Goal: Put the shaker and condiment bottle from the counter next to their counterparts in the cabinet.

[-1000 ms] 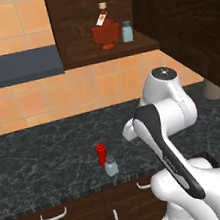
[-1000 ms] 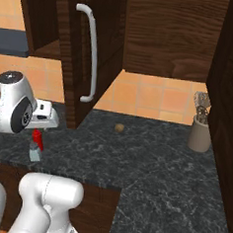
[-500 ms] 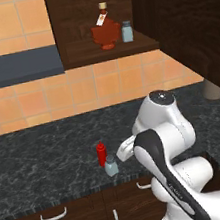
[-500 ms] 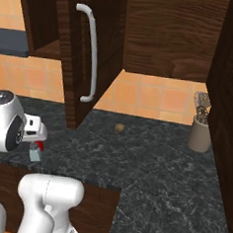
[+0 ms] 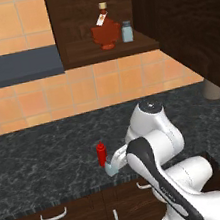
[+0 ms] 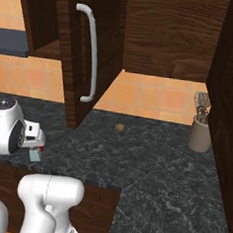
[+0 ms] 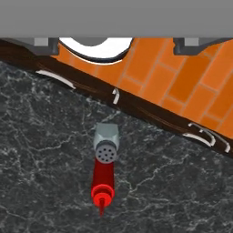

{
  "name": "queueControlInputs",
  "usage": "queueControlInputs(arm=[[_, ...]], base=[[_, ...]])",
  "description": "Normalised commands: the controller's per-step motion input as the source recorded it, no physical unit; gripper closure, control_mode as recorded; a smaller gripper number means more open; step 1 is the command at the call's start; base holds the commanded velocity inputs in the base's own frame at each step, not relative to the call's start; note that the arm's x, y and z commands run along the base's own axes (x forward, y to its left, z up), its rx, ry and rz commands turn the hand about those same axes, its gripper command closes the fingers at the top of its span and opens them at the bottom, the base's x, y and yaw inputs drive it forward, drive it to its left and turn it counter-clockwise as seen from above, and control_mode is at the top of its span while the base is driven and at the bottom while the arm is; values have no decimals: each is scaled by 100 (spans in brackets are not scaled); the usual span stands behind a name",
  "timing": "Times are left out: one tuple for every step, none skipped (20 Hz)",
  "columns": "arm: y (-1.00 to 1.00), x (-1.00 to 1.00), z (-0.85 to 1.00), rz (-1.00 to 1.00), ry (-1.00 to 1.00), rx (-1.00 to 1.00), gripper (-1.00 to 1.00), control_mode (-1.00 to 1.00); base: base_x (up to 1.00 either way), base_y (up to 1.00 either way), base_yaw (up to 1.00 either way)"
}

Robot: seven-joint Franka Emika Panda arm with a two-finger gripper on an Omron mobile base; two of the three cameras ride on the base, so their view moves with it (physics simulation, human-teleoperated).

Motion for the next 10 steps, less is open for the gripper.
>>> queueControlInputs(arm=[[10,0,-61,0,-21,0,-100,-100],[14,0,-61,0,-22,4,-100,-100],[7,0,-58,1,-25,9,-100,-100],[7,0,-62,2,-29,9,-100,-100],[0,0,-64,2,-31,11,-100,-100],[0,0,-66,2,-32,10,-100,-100],[0,12,-64,2,-29,10,-100,-100],[0,11,-65,2,-27,8,-100,-100],[0,9,-60,1,-18,2,-100,-100],[0,13,-58,1,-13,0,-100,-100]], base=[[0,0,0],[0,0,0],[0,0,0],[0,0,0],[0,0,0],[0,0,0],[0,0,0],[0,0,0],[0,0,0],[0,0,0]])
